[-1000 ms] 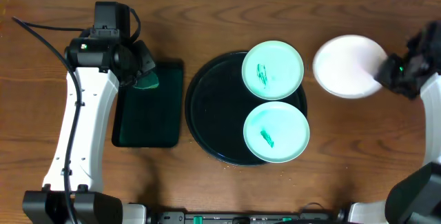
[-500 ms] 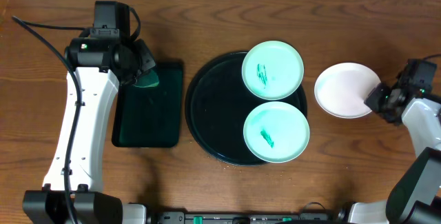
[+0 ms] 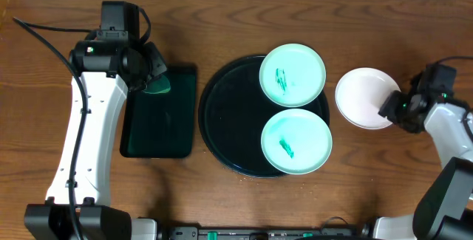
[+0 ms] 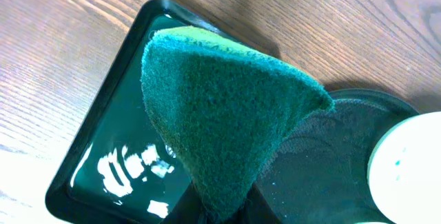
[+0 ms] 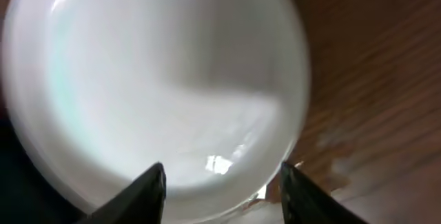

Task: Clean dirty plates on tray and stack at the side
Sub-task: 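Move right gripper to grip rim of lower light-green plate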

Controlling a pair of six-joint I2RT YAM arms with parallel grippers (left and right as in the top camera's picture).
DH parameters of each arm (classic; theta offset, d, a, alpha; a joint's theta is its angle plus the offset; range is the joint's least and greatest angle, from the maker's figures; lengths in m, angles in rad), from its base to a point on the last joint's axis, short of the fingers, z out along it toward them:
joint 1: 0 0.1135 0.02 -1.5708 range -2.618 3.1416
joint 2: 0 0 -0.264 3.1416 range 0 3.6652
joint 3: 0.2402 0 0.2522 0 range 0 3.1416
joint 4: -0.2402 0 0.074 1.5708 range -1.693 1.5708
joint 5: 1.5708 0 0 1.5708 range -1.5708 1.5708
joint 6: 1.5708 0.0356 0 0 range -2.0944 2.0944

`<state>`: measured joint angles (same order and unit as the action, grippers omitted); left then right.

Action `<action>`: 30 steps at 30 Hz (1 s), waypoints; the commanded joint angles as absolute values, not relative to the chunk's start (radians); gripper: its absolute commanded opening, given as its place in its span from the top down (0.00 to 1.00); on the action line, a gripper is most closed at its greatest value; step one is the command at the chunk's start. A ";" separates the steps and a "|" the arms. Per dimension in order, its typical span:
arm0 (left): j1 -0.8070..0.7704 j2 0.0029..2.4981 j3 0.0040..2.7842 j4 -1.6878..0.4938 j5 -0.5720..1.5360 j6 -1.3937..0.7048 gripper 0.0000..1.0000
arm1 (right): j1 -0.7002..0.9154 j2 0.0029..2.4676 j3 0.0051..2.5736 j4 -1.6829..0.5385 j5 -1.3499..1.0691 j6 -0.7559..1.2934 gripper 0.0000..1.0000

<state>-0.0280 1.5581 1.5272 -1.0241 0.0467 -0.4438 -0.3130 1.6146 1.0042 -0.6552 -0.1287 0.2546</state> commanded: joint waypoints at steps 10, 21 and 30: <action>-0.104 1.623 1.509 -1.020 0.045 -0.305 0.93 | -0.023 1.617 1.208 -1.069 -0.339 0.091 0.53; -0.097 1.649 1.509 -1.002 0.041 -0.262 0.93 | 0.061 1.617 1.043 -1.052 -0.266 0.098 0.65; -0.097 1.649 1.509 -1.002 0.041 -0.263 0.93 | 0.061 1.617 0.942 -0.944 -0.321 0.107 0.82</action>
